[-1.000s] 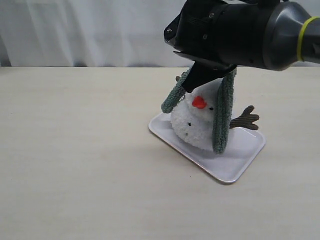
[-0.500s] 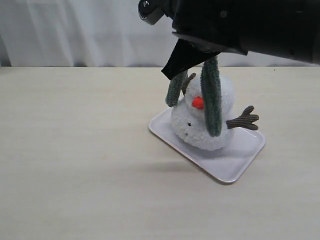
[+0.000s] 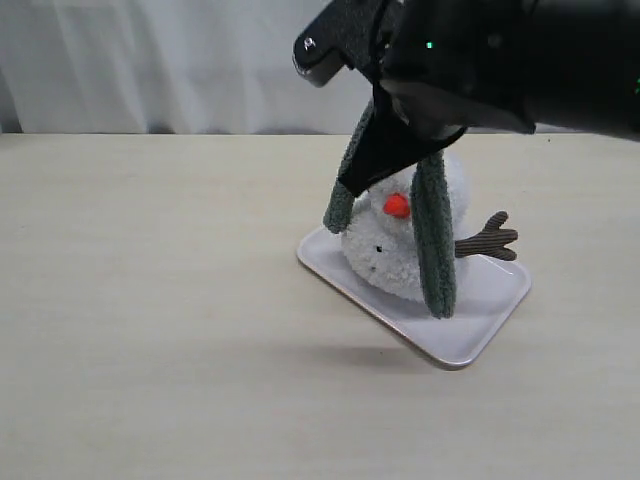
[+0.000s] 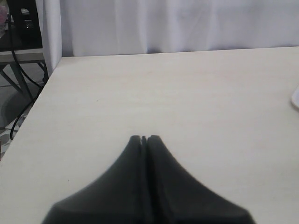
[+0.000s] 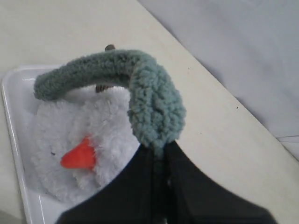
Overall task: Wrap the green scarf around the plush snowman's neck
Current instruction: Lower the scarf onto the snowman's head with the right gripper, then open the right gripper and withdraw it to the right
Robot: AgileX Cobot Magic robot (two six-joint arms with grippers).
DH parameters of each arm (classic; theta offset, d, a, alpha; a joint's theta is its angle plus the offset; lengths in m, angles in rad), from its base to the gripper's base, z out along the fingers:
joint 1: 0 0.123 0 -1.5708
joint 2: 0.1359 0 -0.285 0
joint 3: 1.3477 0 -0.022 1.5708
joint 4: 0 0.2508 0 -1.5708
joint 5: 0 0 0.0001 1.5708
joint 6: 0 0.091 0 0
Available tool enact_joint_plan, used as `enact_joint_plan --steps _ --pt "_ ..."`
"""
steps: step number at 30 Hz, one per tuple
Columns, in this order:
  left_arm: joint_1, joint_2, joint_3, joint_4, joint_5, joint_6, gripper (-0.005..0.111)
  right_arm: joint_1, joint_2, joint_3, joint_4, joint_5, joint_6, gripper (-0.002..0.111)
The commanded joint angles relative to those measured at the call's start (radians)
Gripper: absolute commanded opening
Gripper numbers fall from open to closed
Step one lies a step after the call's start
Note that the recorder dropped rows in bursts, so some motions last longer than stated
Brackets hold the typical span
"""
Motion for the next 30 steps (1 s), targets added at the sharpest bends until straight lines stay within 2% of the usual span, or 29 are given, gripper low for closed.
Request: enact_joint_plan --steps 1,9,15,30 --pt "-0.002 -0.002 0.002 -0.013 -0.031 0.000 0.000 -0.073 -0.005 0.090 -0.001 -0.100 0.000 0.004" --pt "-0.002 -0.002 0.002 -0.013 -0.031 0.000 0.000 -0.208 -0.005 0.142 0.001 -0.183 0.076 0.004" --pt "-0.002 -0.002 0.002 -0.013 -0.031 0.000 0.000 -0.213 0.001 0.142 0.013 -0.298 0.123 0.004" --pt "-0.002 -0.002 0.002 -0.013 -0.031 0.000 0.000 -0.242 0.052 0.142 0.017 -0.265 0.189 0.004"
